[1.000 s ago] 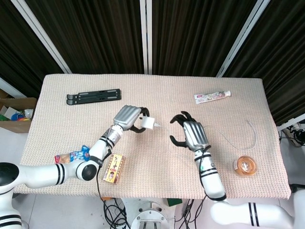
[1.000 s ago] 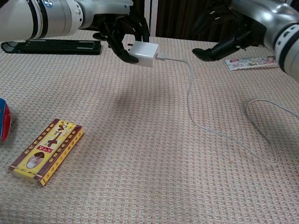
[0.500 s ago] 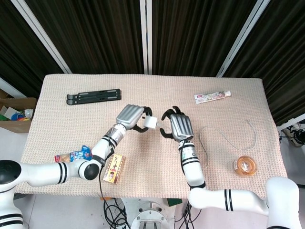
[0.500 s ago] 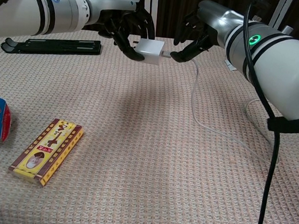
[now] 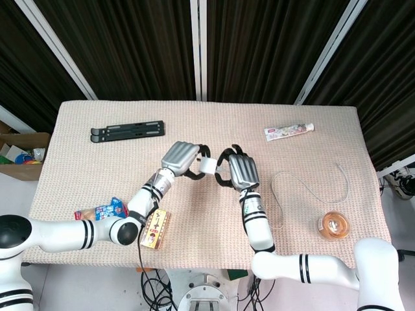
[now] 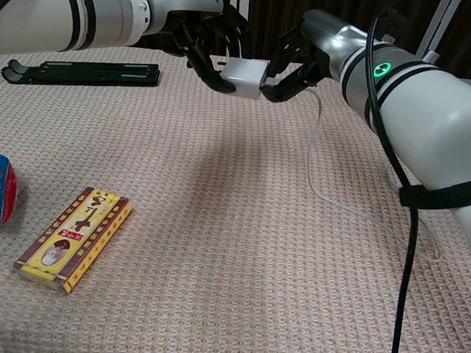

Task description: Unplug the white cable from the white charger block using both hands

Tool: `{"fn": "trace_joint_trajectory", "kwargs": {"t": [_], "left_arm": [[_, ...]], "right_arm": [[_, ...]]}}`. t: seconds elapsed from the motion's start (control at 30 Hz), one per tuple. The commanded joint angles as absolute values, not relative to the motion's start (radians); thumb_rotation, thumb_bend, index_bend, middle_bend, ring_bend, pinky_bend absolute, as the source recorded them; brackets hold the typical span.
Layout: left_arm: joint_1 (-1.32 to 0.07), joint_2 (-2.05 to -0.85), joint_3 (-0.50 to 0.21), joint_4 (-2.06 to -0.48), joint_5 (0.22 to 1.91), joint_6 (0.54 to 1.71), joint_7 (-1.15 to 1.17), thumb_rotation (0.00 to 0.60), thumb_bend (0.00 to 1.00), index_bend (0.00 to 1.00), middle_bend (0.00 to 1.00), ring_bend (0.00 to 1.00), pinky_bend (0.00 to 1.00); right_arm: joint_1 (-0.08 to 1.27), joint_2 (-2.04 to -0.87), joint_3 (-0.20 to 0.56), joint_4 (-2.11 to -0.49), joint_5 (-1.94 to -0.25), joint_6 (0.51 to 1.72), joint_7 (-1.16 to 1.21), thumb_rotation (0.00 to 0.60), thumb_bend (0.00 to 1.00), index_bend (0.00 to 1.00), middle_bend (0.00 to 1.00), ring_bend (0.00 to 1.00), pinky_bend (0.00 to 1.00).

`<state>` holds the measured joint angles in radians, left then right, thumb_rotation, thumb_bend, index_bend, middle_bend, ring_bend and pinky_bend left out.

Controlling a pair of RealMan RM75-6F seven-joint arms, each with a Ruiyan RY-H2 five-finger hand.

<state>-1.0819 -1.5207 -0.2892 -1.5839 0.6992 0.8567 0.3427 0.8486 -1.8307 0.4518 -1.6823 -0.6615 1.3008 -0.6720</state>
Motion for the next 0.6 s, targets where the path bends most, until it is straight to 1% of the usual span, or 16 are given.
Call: {"fn": "trace_joint_trajectory", "kwargs": {"t": [0.03,0.13,0.33,0.6], "left_arm": [[-1.083,-1.52,-0.29,-1.587,0.697,0.859,0.34,0.6,0.29,0.57,0.51,0.73,0.91],[-1.085,-1.518,-0.288,-1.591,0.694,0.862,0.34,0.6,0.29,0.57,0.51,0.73,0.91],[-1.093,-1.516,-0.284,-1.595,0.682,0.867,0.351,0.6,0.29,0.57,0.51,0.73,0.91],[-1.096,-1.514,-0.272,-1.571,0.66,0.86,0.351,0.6,0.29,0.57,0.51,0.73,0.91]], "right_arm": [[0.852,-1.831,0.453,-1.681,-0.657,1.301,-0.67,0.6,0.37,0.56,0.32,0.1,0.33],[0.857,-1.833,0.455,-1.677,-0.653,1.303,-0.669,0.6,0.38,0.58,0.33,0.11,0.33],[0.866,-1.836,0.455,-1.672,-0.649,1.307,-0.667,0.6,0.45,0.63,0.34,0.12,0.33],[0.859,-1.818,0.437,-1.684,-0.65,1.313,-0.669,0.6,0.46,0.66,0.34,0.12,0.33]]}}
